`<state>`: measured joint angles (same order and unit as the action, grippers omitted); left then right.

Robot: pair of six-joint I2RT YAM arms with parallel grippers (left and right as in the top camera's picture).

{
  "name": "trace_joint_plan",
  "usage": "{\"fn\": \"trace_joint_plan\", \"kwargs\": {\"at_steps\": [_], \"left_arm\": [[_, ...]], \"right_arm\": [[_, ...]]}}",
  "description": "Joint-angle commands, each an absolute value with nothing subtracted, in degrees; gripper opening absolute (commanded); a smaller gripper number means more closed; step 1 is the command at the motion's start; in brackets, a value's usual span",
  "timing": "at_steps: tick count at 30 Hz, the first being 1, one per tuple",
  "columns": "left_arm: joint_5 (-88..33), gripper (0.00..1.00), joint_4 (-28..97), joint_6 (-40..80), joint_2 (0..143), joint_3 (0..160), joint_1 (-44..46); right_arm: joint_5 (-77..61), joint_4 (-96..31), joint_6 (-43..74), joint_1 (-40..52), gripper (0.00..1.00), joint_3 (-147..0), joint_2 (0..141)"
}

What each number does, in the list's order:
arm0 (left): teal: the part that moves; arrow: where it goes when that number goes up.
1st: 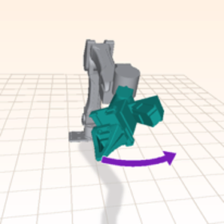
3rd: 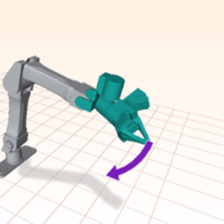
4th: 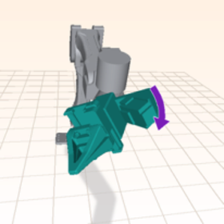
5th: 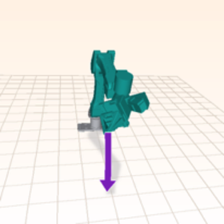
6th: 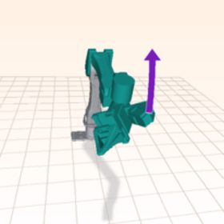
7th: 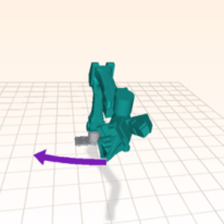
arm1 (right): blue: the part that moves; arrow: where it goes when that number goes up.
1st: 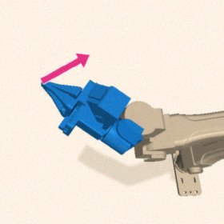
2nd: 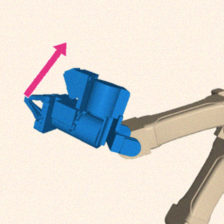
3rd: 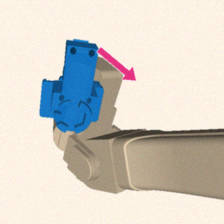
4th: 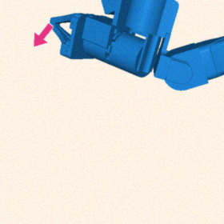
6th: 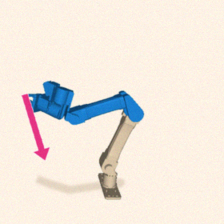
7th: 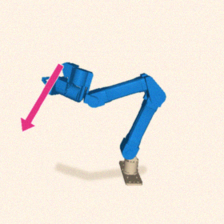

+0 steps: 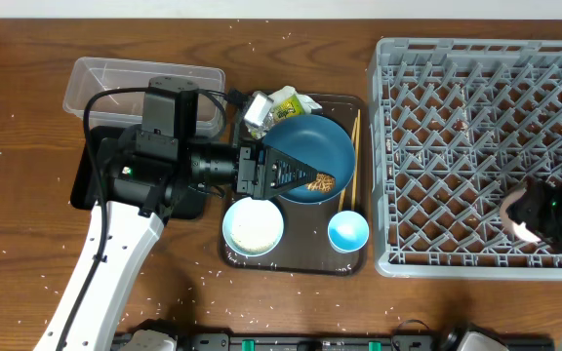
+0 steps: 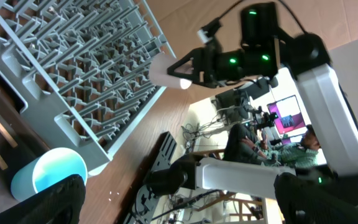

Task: Sort waste into correct bins and load items into the dishwasher rack
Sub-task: 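Place the pink cup upside down in the dish rack with right gripper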

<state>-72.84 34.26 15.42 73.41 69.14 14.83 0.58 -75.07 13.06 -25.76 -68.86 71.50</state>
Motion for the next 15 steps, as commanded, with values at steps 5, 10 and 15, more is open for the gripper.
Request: {"fn": "trace_joint_plan", "kwargs": {"at_steps": [5,10,15], "left_arm": [[-72.6,0.98,34.2,15.1,73.2,69.9,14.9],[-72.6,0.98,34.2,15.1,73.2,69.9,14.9],[-72.2,0.98,34.2,15.1,73.2,69.9,14.9]], "right_arm": [[2.0,-78.7,14.8,-26.3,0.31,-69.6,79.5],[1.5,-79.5,14.7,-26.1,0.32,-69.6,82.8],[1.5,-79.5,14.8,-25.8,0.64,-69.5,84.4]]}}
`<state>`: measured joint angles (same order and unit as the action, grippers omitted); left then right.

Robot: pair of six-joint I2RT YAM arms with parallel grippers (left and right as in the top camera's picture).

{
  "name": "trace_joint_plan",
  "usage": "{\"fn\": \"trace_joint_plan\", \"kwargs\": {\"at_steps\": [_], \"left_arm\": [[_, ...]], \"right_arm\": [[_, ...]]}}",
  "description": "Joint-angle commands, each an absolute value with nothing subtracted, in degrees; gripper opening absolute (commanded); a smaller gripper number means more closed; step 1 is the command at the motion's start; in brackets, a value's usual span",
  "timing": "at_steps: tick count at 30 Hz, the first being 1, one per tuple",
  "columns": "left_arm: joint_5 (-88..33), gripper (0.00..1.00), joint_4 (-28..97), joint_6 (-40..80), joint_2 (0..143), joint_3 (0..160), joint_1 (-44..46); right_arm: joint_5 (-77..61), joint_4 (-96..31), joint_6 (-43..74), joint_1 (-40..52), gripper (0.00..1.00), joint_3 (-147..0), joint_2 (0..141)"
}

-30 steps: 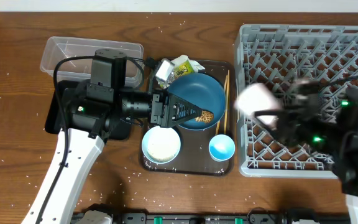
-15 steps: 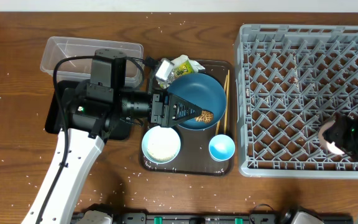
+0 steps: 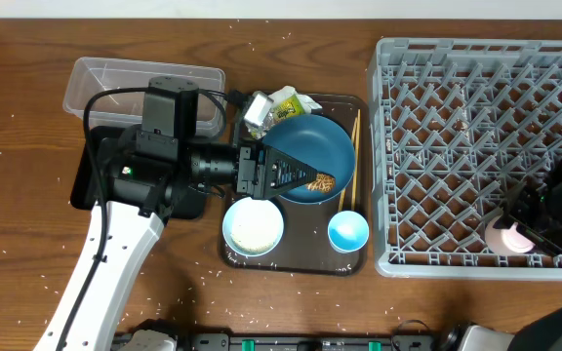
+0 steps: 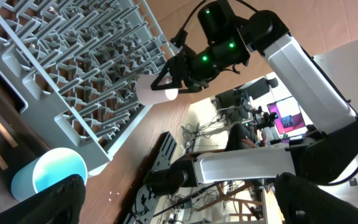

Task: Sort waste into correct bins and load items into the dishwasher rack
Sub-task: 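Place the pink cup upside down in the dish rack with right gripper, then grasp the light-blue cup with the left gripper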

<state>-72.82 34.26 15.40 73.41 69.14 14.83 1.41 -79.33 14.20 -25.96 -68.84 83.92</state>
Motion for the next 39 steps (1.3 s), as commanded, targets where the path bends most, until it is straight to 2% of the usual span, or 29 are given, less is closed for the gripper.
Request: {"fn": "trace_joint_plan", "kwargs": {"at_steps": [1,3,8,11,15,18,22,25,29,35,38,39], "left_arm": [[-71.4,0.97,34.2,15.1,73.2,69.9,14.9],[-70.3,0.98,34.2,15.1,73.2,69.9,14.9],[-69.8,0.98,34.2,15.1,73.2,69.9,14.9],[-67.7,1.00,34.5,15.0,73.2,69.5,15.3],[-49.9,1.00,41.8,12.6,73.2,69.4,20.8],[-31.0,0.99,46.1,12.5,73.8,69.3,28.3],[-13.5,0.87,46.3,12.6,76.6,68.5,39.8],[-6.9,0.86,44.5,12.8,81.3,68.5,46.7],[-4.7,0.81,43.0,13.5,88.8,68.5,51.5],[-4.7,0.76,41.3,16.7,97.1,68.5,52.1],[-5.4,0.68,39.3,16.8,99.4,68.5,52.2],[-5.8,0.62,38.6,16.8,99.9,68.5,52.2]], "right_arm": [[1.4,-79.5,14.8,-25.8,0.74,-69.5,84.4],[1.1,-79.2,14.8,-25.8,0.88,-69.5,84.4],[0.6,-79.7,14.7,-25.8,0.91,-71.7,83.4],[-4.2,-80.0,13.2,-25.8,0.91,-73.9,80.7],[-15.7,-78.5,8.4,-25.8,0.92,-77.4,74.5],[-19.9,-76.5,8.5,-25.8,0.99,-78.3,70.6],[-20.4,-75.4,9.4,-25.8,0.99,-78.3,67.5],[-20.4,-76.1,9.4,-25.8,0.99,-78.3,67.3],[-20.4,-76.8,9.1,-25.8,0.99,-78.3,67.6],[-20.4,-78.1,7.6,-25.8,0.98,-78.3,67.6],[-20.4,-78.2,7.6,-25.8,0.98,-78.3,67.6],[-20.4,-78.2,7.6,-25.8,0.98,-78.3,67.6]]}}
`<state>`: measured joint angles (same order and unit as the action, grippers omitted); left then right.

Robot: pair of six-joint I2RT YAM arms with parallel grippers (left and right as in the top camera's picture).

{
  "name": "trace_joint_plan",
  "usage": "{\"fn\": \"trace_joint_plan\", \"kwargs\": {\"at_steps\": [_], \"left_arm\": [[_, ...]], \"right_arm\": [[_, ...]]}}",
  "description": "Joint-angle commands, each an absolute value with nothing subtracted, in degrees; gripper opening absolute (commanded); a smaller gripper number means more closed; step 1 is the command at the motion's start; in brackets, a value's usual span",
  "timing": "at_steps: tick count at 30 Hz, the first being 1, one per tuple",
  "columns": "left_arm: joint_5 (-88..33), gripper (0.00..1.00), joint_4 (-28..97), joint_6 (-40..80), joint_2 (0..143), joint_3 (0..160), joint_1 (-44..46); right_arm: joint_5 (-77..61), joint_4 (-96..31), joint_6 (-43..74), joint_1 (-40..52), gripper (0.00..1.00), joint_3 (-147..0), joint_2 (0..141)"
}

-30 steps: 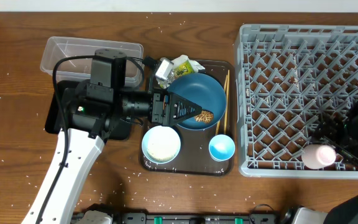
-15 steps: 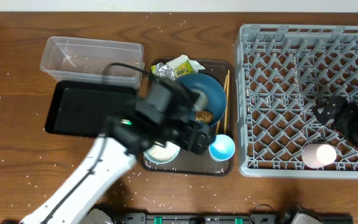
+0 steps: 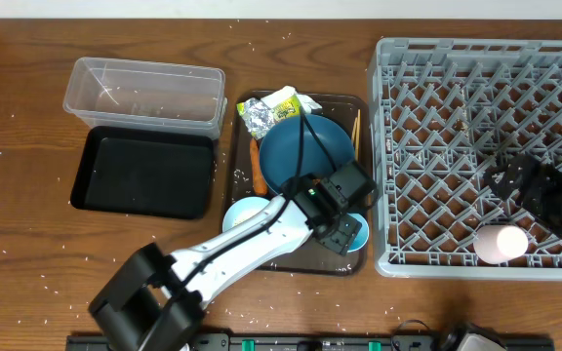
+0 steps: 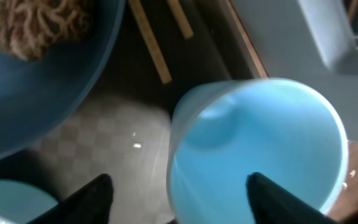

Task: Sort waste into correct bins and load items into the dishwasher rack
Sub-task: 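Grasp the light-blue cup with the left gripper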

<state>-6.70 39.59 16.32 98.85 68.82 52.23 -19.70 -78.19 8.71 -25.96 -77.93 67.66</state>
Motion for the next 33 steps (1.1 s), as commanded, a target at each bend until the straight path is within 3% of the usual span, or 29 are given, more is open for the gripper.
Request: {"fn": "trace_joint_plan", "kwargs": {"at_steps": [1,6,7,15,20,25,28,33], "left_arm": [[-6.3,0.57,38.0,16.8,100.3,68.5,52.2],[-6.6,0.19,37.0,17.2,102.8,68.5,52.2],[-6.6,0.06,37.4,17.3,102.9,68.5,52.1],[-12.0,0.06,47.4,18.1,94.7,74.4,47.3],[-29.2,0.06,46.4,18.1,83.8,75.4,35.1],[-56.2,0.06,42.4,17.7,79.9,75.4,22.5],[-68.7,0.06,39.6,17.7,80.3,75.4,19.7],[-76.5,0.06,36.4,17.7,80.4,75.4,19.7]], "right_arm": [[-20.4,-78.2,7.6,-25.8,0.98,-78.3,67.6],[-20.0,-78.0,7.6,-25.8,0.99,-78.3,67.6],[-19.8,-78.0,7.6,-25.8,0.99,-78.3,67.6],[-20.8,-78.5,3.0,-25.8,0.99,-78.3,67.6],[-35.7,-78.2,-3.6,-25.5,0.99,-78.3,67.3],[-50.0,-76.3,-6.6,-21.0,0.92,-78.3,67.1],[-52.8,-74.2,-6.6,-15.2,0.86,-78.3,67.1],[-62.2,-67.2,-9.5,-2.6,0.87,-78.3,67.1]]}}
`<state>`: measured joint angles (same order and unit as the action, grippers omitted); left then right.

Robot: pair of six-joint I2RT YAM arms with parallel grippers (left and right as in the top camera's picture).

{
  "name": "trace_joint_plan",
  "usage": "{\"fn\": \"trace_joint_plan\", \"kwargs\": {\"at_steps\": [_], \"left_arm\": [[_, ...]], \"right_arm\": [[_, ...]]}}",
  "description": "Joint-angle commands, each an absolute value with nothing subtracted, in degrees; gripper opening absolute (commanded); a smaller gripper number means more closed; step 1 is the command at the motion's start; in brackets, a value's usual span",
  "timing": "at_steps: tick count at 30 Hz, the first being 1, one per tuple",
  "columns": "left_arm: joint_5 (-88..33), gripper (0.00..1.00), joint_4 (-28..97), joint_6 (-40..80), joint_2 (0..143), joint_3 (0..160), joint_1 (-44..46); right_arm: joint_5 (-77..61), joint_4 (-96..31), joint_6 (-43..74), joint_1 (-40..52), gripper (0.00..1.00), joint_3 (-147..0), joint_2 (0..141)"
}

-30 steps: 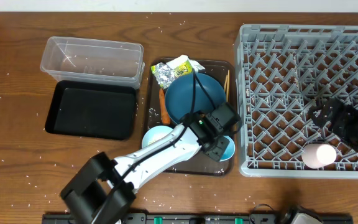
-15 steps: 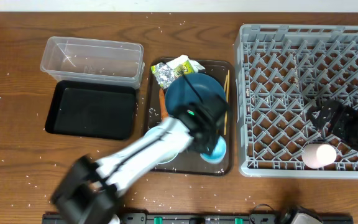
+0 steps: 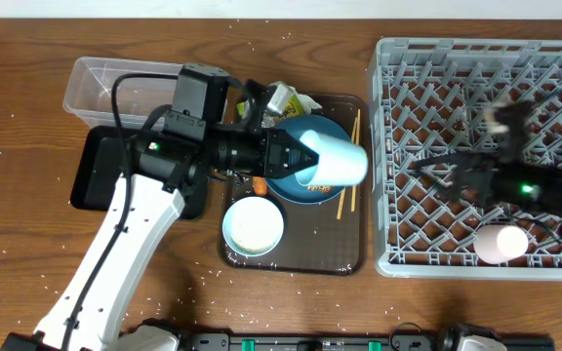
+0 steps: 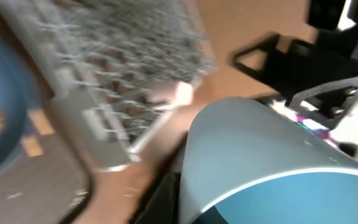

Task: Sort waste into correct bins and load items into the dishwasher rack
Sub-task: 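Grasp the light-blue cup with the left gripper, then hand the light-blue cup from the left gripper to the right gripper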

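My left gripper [image 3: 312,162] is shut on the light blue cup [image 3: 335,162], held on its side above the blue plate [image 3: 296,175] on the brown tray [image 3: 296,261]. In the left wrist view the cup [image 4: 272,155] fills the lower right, and the rest is motion-blurred. A food scrap lies on the plate. A pink cup [image 3: 501,242] lies in the grey dishwasher rack [image 3: 476,58] at its front right. My right gripper [image 3: 435,172] hangs blurred over the rack's middle with its jaws apart and nothing between them.
The tray also holds a pale bowl [image 3: 253,226], chopsticks [image 3: 349,175], a carrot piece [image 3: 259,185] and crumpled wrappers [image 3: 286,98]. A clear bin [image 3: 115,83] and a black bin [image 3: 100,190] stand to the tray's left. Rice grains speckle the wooden table [image 3: 27,244].
My left gripper was low on the tray around the light blue cup; now it holds that cup lifted over the plate. The right gripper has moved left across the rack, away from the pink cup.
My left gripper first waited over the plate while the right gripper held the pink cup at the rack's front right. The pink cup then sat lower in the rack and later lay there released. My left gripper went to the blue cup and now holds it up.
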<state>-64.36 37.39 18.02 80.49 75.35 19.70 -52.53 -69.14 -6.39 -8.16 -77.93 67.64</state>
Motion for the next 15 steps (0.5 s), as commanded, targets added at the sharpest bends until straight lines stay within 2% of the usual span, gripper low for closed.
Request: {"fn": "trace_joint_plan", "kwargs": {"at_steps": [1,5,9,14,15], "left_arm": [[-77.8,0.06,35.7,17.7,80.4,75.4,19.7],[-79.6,0.06,35.0,17.7,80.3,75.4,19.7],[-82.1,0.06,33.7,17.7,80.3,75.4,19.7],[-82.8,0.06,32.8,17.7,80.3,75.4,19.7],[-82.8,0.06,32.8,17.7,80.3,75.4,19.7]], "right_arm": [[-62.4,-65.3,-9.5,-0.3,0.87,-78.3,67.1],[-62.4,-58.3,-10.2,8.8,0.91,-78.3,67.1],[-62.4,-53.2,-11.4,15.4,0.91,-78.3,67.5],[-59.5,-51.5,-11.4,20.5,0.73,-78.3,68.3],[-58.5,-52.0,-11.2,20.7,0.72,-78.3,68.2]]}}
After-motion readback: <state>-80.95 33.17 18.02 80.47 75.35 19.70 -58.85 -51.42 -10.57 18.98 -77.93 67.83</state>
